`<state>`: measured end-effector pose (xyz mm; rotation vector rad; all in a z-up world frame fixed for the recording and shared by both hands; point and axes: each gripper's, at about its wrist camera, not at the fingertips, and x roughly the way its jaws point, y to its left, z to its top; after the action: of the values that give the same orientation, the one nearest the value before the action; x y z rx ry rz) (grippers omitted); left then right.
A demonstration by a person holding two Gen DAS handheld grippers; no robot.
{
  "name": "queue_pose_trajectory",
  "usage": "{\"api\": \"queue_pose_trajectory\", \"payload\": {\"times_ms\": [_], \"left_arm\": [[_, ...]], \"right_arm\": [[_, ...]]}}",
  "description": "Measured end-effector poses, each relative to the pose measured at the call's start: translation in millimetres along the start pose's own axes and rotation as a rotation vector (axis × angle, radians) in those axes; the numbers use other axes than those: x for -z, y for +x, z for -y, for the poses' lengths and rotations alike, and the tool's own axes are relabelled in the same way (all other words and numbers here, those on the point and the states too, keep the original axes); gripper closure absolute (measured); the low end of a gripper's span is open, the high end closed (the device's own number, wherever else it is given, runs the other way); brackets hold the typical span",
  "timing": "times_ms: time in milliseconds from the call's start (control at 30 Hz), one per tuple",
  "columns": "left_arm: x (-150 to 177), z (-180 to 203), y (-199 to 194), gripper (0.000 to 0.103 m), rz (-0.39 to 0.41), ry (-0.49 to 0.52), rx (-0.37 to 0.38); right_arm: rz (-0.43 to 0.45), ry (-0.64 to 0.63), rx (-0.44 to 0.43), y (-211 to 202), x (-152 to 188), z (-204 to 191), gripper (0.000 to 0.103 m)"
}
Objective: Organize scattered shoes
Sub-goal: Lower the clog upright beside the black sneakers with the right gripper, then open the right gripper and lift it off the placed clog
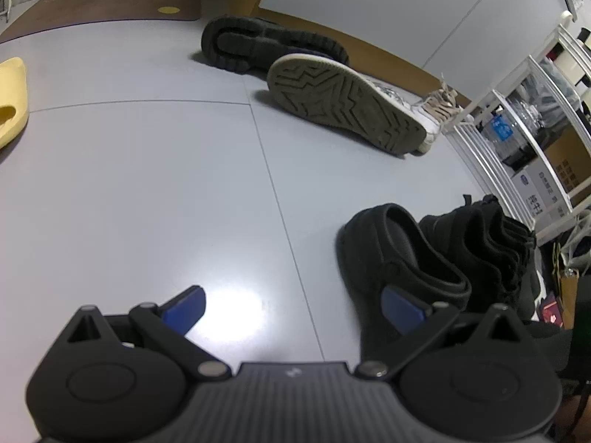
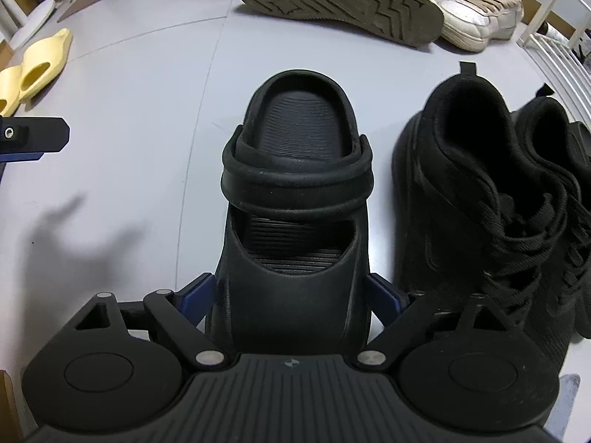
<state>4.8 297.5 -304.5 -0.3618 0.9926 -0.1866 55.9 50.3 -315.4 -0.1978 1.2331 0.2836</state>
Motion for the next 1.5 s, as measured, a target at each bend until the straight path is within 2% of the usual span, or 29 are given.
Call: {"api": "queue_pose_trajectory", "payload": {"times_ms": [133,233,400,567,667,1267,1500], "left_arm": [[1.2,0.3,-0.7,0.000,0.001,-0.001,-0.001],[2.3,0.0,-0.6,0.000,-0.003,-0.001,-0.006],[3.6,0.3,1.3,0.000,-0.010,0.001,-0.008],[2.8,0.3,4.3,0.000,-0.018,-0.014,0.016],[2.9,5.1,6.2,0.000,-0.028,0.008,0.011],[-1.1,7.1,12.4,0.000,-0.056,0.016,0.028],[-2.2,6.3,13.3,0.000,-0.054,0.009,0.032]], "right_arm": [[0.011,-0.044,0.014,-1.1,4.3,-2.0,0.012],[0.012,-0.079,0.008,5.3,-1.0,0.7,0.007],[0.000,-0.055,-0.024,20.6,-12.7,7.7,0.004],[-0.004,-0.060,-0.006,19.3,-8.7,5.7,0.006],[-0.016,0.002,0.035,18.4,-6.2,11.0,0.006],[-0.045,-0.044,0.016,19.8,-5.6,12.4,0.006],[-0.013,-0.054,0.019,7.1,-4.2,12.8,0.009]]}}
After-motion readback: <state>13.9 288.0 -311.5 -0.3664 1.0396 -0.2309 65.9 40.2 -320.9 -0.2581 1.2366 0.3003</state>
